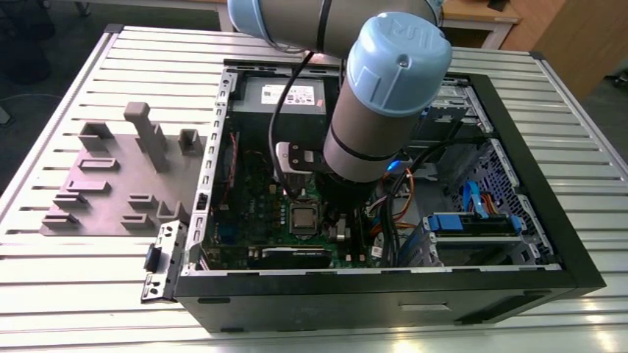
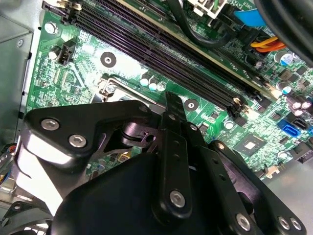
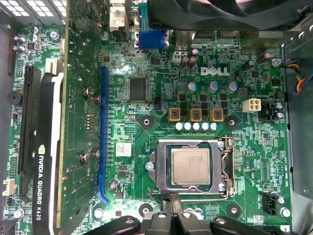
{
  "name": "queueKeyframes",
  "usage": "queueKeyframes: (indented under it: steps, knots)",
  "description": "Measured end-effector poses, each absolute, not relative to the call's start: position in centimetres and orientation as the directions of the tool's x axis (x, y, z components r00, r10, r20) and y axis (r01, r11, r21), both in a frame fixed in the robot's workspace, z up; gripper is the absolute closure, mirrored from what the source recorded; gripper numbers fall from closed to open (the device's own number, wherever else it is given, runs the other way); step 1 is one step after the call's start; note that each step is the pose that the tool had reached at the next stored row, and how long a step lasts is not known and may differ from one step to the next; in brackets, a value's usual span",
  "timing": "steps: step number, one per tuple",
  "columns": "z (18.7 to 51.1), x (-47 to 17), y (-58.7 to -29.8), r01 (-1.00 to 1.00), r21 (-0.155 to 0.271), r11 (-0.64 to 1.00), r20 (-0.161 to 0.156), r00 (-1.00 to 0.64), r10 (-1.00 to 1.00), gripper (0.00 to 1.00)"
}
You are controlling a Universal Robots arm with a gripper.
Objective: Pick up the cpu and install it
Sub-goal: 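Install the first cpu locking lever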
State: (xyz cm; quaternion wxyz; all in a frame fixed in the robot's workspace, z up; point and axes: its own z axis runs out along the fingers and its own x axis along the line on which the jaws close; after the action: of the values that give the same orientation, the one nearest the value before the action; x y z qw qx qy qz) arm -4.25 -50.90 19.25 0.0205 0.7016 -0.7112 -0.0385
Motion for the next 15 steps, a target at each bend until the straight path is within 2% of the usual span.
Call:
queueKeyframes:
  steps: [15]
  knots:
    - [18.97, -4.14, -50.9, -0.996, 0.083, 0.013, -0.025, -0.015, -1.0, 0.89]
